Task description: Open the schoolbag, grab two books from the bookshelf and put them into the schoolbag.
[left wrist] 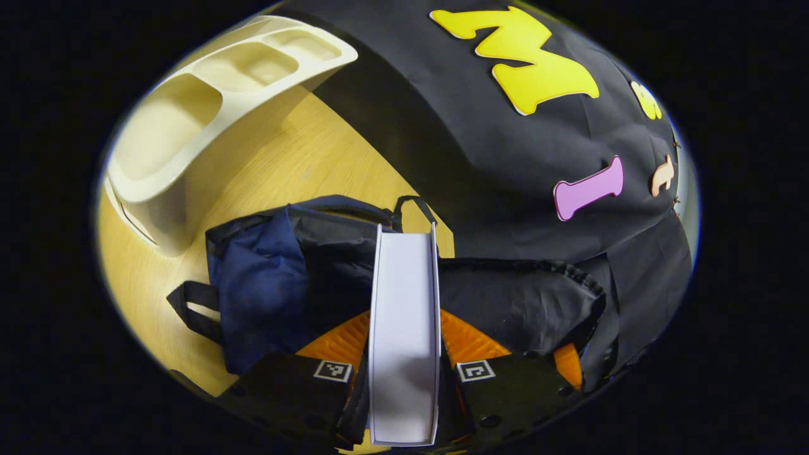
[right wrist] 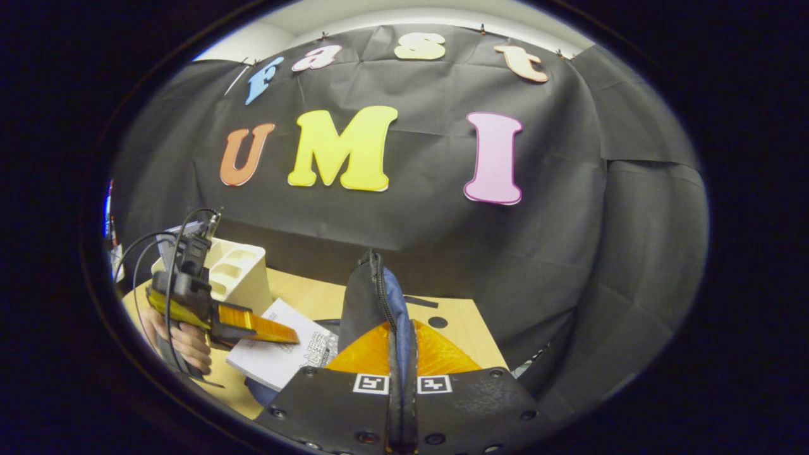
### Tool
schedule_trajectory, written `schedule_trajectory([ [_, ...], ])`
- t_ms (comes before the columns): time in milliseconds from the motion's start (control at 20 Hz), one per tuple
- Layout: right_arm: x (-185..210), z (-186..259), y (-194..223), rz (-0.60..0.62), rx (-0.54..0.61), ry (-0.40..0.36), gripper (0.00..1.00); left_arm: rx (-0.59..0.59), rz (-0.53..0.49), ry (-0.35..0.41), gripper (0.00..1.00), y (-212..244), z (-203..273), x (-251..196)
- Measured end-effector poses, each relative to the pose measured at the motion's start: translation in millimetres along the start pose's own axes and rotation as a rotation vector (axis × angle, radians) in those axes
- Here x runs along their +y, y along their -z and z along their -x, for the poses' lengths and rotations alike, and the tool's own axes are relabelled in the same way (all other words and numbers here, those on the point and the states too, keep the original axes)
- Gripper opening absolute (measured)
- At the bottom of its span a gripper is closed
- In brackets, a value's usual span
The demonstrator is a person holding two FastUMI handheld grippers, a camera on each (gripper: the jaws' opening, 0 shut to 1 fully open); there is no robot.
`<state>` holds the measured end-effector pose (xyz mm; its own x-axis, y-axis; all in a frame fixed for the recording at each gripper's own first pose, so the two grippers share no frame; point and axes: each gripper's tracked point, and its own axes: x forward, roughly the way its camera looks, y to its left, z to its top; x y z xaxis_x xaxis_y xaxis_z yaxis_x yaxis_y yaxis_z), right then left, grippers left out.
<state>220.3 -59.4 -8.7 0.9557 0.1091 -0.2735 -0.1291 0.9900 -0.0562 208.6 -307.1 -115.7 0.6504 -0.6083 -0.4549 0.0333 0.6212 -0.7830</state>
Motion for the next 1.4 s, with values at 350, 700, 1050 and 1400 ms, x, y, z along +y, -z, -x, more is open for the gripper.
schedule_trajectory([
  [350, 15.7, 8.5, -12.3, -0.015, -0.041, -0.023, 0.01, -0.080, 0.049, 0.076, 0.47, 27.6, -34.3, -6.9],
  [700, 28.8, 5.4, -6.2, -0.025, -0.040, -0.046, 0.00, -0.116, 0.194, 0.159, 0.48, 54.0, -73.9, -10.1],
  [1050, 32.5, 0.5, 6.4, -0.016, -0.015, -0.043, 0.01, -0.055, 0.161, 0.093, 0.65, 66.4, -78.1, 12.3],
  [1400, 32.0, 5.1, 16.5, -0.032, -0.001, -0.042, 0.01, -0.031, 0.030, 0.009, 0.79, 60.2, -69.7, 28.0],
])
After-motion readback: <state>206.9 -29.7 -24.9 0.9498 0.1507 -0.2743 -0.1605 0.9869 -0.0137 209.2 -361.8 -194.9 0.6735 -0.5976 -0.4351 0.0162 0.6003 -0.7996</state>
